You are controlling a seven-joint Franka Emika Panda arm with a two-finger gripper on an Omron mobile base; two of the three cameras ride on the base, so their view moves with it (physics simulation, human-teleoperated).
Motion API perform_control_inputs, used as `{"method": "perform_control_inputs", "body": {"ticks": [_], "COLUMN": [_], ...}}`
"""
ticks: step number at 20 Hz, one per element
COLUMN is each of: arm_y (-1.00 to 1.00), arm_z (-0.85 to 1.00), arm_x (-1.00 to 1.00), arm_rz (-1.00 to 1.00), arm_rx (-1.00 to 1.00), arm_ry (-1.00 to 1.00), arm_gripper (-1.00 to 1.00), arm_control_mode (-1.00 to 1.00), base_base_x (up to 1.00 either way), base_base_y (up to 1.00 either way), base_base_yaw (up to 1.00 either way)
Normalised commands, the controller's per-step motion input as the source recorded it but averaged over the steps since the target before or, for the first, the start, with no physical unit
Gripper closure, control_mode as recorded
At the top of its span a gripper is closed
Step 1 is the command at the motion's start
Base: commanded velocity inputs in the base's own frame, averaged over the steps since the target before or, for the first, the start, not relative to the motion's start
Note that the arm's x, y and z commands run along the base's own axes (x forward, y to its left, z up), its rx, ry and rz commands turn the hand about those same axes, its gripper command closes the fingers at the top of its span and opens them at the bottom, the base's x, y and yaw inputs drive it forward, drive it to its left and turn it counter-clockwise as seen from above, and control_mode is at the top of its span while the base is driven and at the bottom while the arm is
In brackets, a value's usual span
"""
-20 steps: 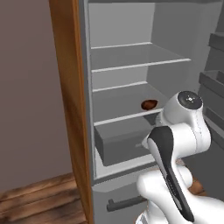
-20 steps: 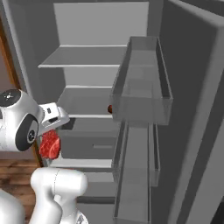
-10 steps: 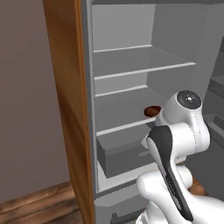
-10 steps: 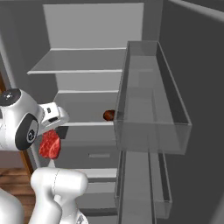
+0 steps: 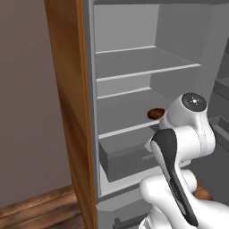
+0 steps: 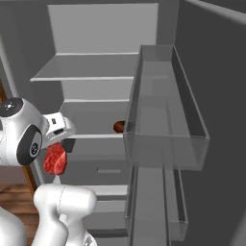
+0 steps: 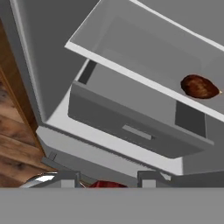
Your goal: Place the steak on the counter behind the older steak on the same shelf of the fridge to maintain FIFO order. Close the fridge door when finished.
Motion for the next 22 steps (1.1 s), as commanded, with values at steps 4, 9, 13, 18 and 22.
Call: {"method": "perform_control_inputs", "body": {"ticks": [4, 9, 13, 18, 22], "arm_y": [0.0, 0.0, 0.0, 0.0, 0.09], "arm_z": [0.0, 0.0, 0.0, -0.05, -0.24], "arm_x": [0.0, 0.0, 0.0, 0.74, 1.0], "arm_rz": [0.0, 0.0, 0.0, 0.13, 0.15], "arm_rx": [0.0, 0.0, 0.0, 0.0, 0.0], "arm_ry": [0.0, 0.0, 0.0, 0.0, 0.0], "arm_gripper": [1.0, 1.0, 1.0, 1.0, 1.0], "arm_control_mode": [1.0, 1.0, 1.0, -1.0, -1.0], "base_base_x": [0.76, 0.95, 0.88, 0.17, 0.0], "base_base_y": [0.22, 0.02, 0.0, 0.0, 0.0], "base_base_yaw": [0.16, 0.22, 0.2, 0.04, 0.0]}}
